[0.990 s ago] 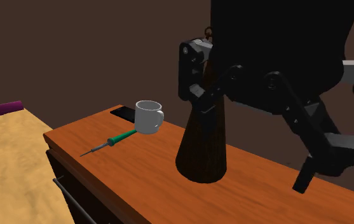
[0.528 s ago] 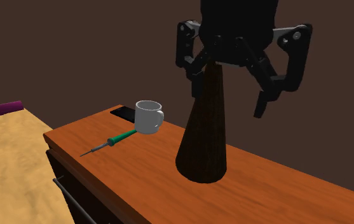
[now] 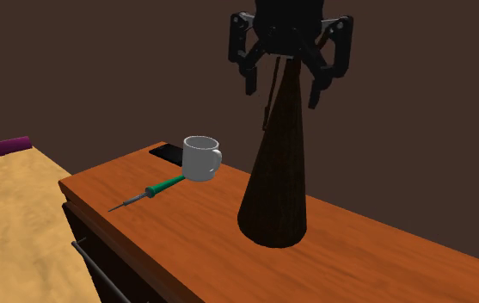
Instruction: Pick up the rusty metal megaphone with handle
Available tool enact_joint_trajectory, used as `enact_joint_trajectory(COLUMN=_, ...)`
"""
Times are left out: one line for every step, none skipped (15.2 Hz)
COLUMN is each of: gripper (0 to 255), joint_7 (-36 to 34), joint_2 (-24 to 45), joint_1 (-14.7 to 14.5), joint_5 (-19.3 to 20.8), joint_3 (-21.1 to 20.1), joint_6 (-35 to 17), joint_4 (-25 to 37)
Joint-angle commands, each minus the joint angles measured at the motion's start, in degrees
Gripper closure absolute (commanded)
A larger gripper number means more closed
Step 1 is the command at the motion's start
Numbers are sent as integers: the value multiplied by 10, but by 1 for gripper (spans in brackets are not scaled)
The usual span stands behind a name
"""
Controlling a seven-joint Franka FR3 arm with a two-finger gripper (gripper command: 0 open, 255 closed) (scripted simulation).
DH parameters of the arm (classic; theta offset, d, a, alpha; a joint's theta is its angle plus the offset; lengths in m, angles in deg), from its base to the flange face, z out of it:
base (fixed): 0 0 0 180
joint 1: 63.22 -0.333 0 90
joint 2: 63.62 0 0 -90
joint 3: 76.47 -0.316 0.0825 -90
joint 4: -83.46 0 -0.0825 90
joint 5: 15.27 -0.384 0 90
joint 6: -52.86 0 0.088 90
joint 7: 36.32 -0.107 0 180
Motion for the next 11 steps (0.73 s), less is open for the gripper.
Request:
enact_joint_trajectory(gripper=0, joint_7=-8, joint_2=41, joint_1=-12, joint_5=10, joint_3=-14, joint_6=12, joint_4=55)
enact_joint_trajectory(gripper=0, joint_7=-12, joint_2=62, joint_1=-19, joint_5=17, joint_3=-21, joint_6=18, joint_4=83)
enact_joint_trajectory(gripper=0, joint_7=-16, joint_2=84, joint_1=-26, joint_5=24, joint_3=-28, joint_6=26, joint_4=113)
enact_joint_trajectory(gripper=0, joint_7=-18, joint_2=94, joint_1=-31, joint_5=28, joint_3=-31, joint_6=30, joint_4=127)
enact_joint_trajectory(gripper=0, joint_7=-16, joint_2=90, joint_1=-30, joint_5=26, joint_3=-30, joint_6=20, joint_4=113)
enact_joint_trajectory(gripper=0, joint_7=-15, joint_2=85, joint_1=-29, joint_5=24, joint_3=-30, joint_6=11, joint_4=100)
enact_joint_trajectory(gripper=0, joint_7=-13, joint_2=82, joint_1=-28, joint_5=22, joint_3=-29, joint_6=2, joint_4=87)
enact_joint_trajectory(gripper=0, joint_7=-11, joint_2=78, joint_1=-27, joint_5=21, joint_3=-29, joint_6=-7, joint_4=75)
enact_joint_trajectory(gripper=0, joint_7=-10, joint_2=74, joint_1=-27, joint_5=19, joint_3=-28, joint_6=-16, joint_4=63)
enact_joint_trajectory(gripper=0, joint_7=-8, joint_2=71, joint_1=-26, joint_5=18, joint_3=-28, joint_6=-24, joint_4=51)
enact_joint_trajectory(gripper=0, joint_7=-7, joint_2=68, joint_1=-25, joint_5=16, joint_3=-28, joint_6=-33, joint_4=39)
